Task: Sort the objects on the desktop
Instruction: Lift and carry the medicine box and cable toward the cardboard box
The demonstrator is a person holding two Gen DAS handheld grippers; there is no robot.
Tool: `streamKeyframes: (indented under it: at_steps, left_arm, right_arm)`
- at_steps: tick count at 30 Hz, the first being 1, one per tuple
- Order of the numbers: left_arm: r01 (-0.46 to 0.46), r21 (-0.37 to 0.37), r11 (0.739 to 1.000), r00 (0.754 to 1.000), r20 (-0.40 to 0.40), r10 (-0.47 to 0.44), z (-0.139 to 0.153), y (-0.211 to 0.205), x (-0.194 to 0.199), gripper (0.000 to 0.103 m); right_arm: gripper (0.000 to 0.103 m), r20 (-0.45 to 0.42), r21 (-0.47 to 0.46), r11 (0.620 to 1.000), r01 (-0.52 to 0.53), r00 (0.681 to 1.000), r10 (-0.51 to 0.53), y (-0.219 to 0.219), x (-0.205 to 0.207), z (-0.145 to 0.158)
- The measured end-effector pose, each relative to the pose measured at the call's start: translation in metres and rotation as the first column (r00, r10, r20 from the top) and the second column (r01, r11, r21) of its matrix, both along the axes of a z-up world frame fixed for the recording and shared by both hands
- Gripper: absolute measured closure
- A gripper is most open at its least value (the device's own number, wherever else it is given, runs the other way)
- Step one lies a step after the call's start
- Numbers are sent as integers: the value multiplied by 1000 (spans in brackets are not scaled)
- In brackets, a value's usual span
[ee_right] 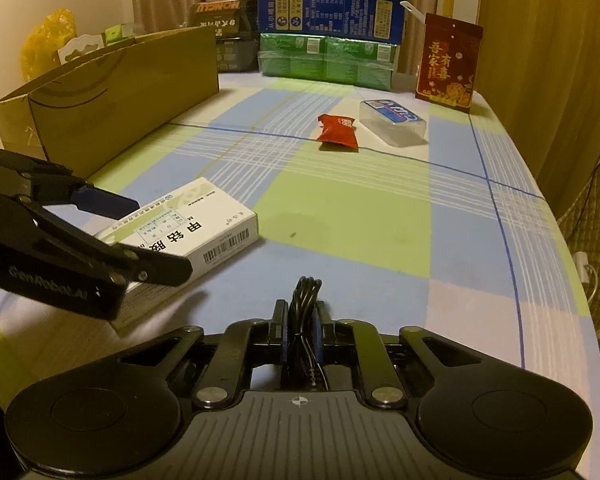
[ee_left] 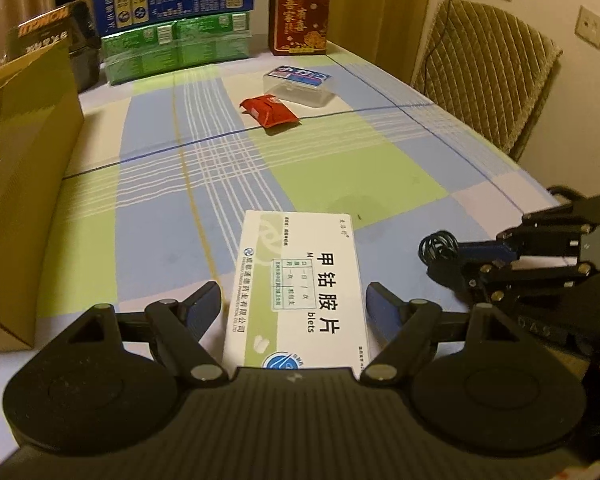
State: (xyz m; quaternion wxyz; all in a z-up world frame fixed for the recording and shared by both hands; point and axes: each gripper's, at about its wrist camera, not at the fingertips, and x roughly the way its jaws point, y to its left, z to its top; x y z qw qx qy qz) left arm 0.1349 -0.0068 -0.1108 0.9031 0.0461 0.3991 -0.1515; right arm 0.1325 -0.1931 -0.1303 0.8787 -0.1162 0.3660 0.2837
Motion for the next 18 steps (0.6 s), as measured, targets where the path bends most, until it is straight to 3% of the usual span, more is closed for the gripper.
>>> streamKeyframes:
  at_steps: [6, 9, 18]
  left_arm:
    - [8, 16, 1000, 1000, -20, -8, -5, -4, 2, 29]
    - [4, 19, 1000, 1000, -31, -4, -7, -5, 3, 36]
    - [2, 23, 1000, 1000, -30, -1, -7, -4, 3, 36]
  right_arm:
    - [94, -9, 12, 1000, 1, 1000, -1, 0, -1, 1]
    - [94, -11, 15, 1000, -2, 1000, 3, 0, -2, 1]
    - [95, -6, 43, 999, 22, 1000, -22, -3, -1, 5]
